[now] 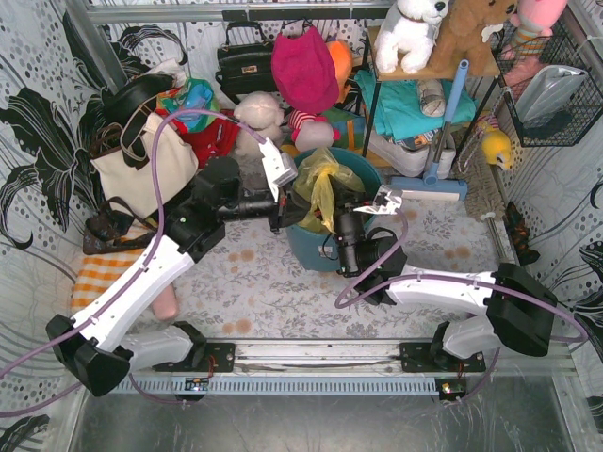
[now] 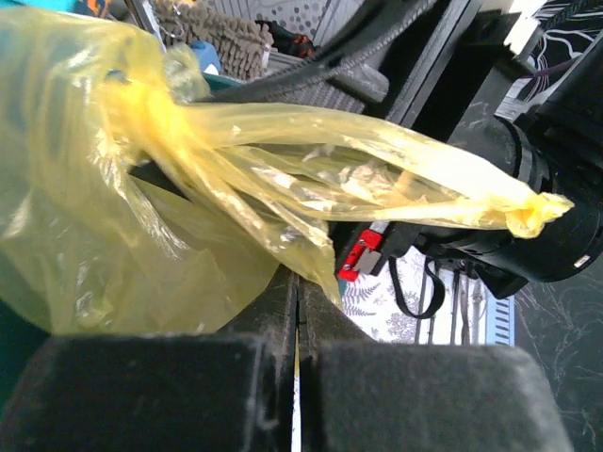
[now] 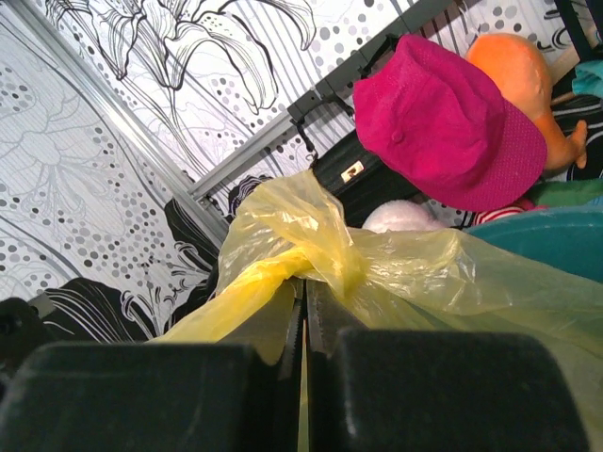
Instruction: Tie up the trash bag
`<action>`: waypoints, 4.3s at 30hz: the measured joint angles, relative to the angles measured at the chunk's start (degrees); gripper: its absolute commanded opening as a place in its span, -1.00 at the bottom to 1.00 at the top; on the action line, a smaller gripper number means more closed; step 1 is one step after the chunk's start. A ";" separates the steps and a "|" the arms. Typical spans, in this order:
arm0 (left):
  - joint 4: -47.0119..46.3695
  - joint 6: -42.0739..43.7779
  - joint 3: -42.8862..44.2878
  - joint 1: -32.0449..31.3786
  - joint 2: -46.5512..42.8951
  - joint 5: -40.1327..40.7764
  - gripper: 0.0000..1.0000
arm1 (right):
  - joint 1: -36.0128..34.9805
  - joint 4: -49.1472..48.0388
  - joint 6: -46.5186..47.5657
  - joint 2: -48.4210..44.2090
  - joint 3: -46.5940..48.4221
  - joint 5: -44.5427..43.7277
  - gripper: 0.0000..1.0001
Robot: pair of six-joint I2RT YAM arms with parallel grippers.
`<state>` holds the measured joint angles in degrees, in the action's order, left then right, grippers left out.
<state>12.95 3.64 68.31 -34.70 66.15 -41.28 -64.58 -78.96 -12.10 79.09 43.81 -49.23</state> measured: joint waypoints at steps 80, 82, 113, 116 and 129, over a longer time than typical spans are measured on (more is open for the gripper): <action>3.78 -5.75 3.43 -2.69 0.35 12.33 -0.48 | 3.85 -8.63 5.31 6.23 -0.98 13.62 -1.00; 3.85 -6.23 3.13 -2.91 -0.59 13.33 -0.41 | 3.91 -8.98 5.29 6.10 -1.25 14.38 -1.00; 10.51 -20.92 37.35 0.74 20.00 33.70 0.12 | 3.91 -11.54 4.20 3.23 -3.02 15.82 -1.00; 15.85 -20.68 37.64 0.74 21.16 33.64 0.13 | 3.91 -11.54 4.20 3.23 -3.02 15.82 -1.00; 28.55 -18.97 37.29 0.74 20.87 32.59 -0.27 | 3.91 -11.58 4.20 3.80 -3.02 15.80 -1.00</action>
<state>41.50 -15.33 105.60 -33.95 87.02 -8.69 -60.66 -90.54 -7.90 82.89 40.80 -33.43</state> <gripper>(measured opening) 0.389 0.003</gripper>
